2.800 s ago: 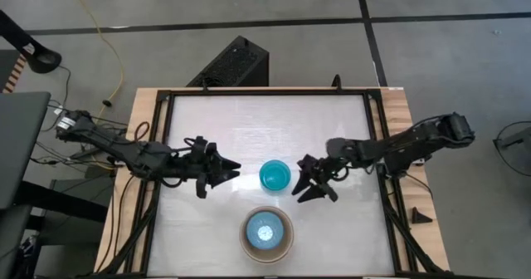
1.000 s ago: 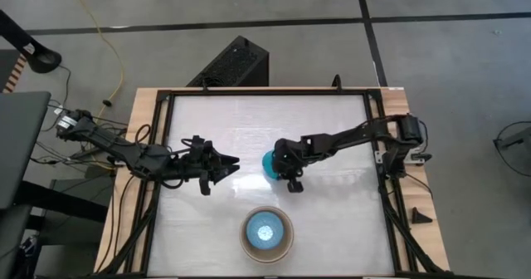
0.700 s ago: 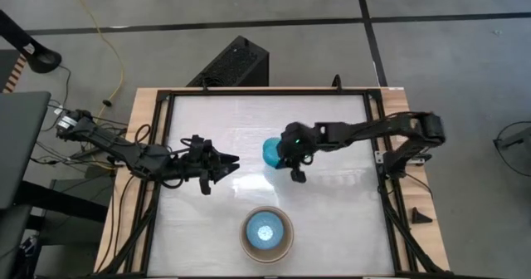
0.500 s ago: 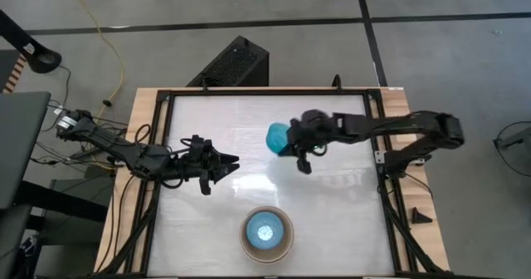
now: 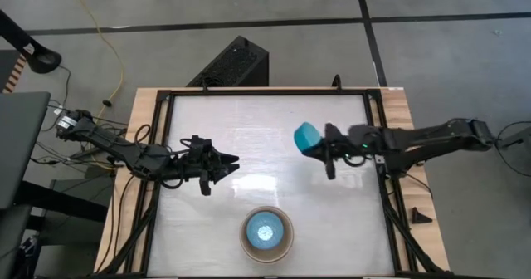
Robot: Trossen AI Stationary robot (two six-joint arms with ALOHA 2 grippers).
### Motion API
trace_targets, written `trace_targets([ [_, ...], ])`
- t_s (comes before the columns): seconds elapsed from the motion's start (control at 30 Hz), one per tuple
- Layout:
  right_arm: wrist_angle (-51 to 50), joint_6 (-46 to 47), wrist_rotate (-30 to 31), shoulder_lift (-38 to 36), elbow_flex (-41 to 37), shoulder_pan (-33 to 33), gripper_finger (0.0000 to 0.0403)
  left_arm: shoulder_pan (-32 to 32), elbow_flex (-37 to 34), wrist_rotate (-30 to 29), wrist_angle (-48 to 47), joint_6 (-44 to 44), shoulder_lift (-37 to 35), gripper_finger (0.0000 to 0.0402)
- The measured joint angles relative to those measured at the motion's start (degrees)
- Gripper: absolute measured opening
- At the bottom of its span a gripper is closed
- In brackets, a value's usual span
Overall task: Nest bowls inside each other
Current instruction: Stack the blue bowl on top of the blue patterned bowl
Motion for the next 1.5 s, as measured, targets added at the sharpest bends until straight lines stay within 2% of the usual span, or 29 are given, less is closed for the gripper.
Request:
trace_targets([
  [0.13, 11.99, 4.32, 3.53, -4.39, -7.49, 4.73, 0.0025, 0.01, 0.00, -0.04, 0.00, 0.02, 0.00, 0.0151],
  [0.33, 24.70, 5.96, 3.68, -2.97, -8.18, 12.14, 0.0025, 0.00, 0.00, -0.29, 0.00, 0.02, 0.00, 0.0151],
  [0.53, 34.21, 9.21, 3.04, 3.40, -8.18, 19.08, 0.0025, 0.00, 0.00, -1.80, 0.00, 0.39, 0.00, 0.0151],
  [0.77, 55.97, 10.52, 5.68, 14.60, -8.18, 24.91, 0.0025, 0.02, 0.00, -2.19, 0.00, 1.52, 0.00, 0.0151],
  [0.87, 60.79, 12.44, 6.82, 19.51, -8.09, 26.10, 0.0025, 0.02, 0.00, -3.81, 0.00, 3.12, 0.00, 0.0151],
  [0.97, 60.31, 13.51, 7.70, 24.20, -5.42, 27.48, 0.0025, 0.02, 0.00, -3.94, -0.02, 4.98, 0.02, 0.0151],
  [1.1, 59.23, 13.75, 7.36, 30.75, 2.48, 28.74, 0.0025, 0.02, 0.00, -3.84, -0.02, 5.62, 0.00, 0.0151],
  [1.17, 53.11, 13.73, 6.97, 33.61, 7.72, 29.16, 0.0025, 0.02, 0.00, -3.41, 0.00, 5.59, 0.00, 0.0151],
  [1.37, 25.87, 12.23, 4.19, 41.14, 25.87, 30.57, 0.0025, -0.02, 0.00, -3.11, -0.22, 6.60, -0.57, 0.0151],
  [1.5, 15.70, 10.85, 4.45, 45.01, 34.27, 31.43, 0.0025, -0.04, 0.00, -3.13, 0.02, 9.59, -3.41, 0.0151],
])
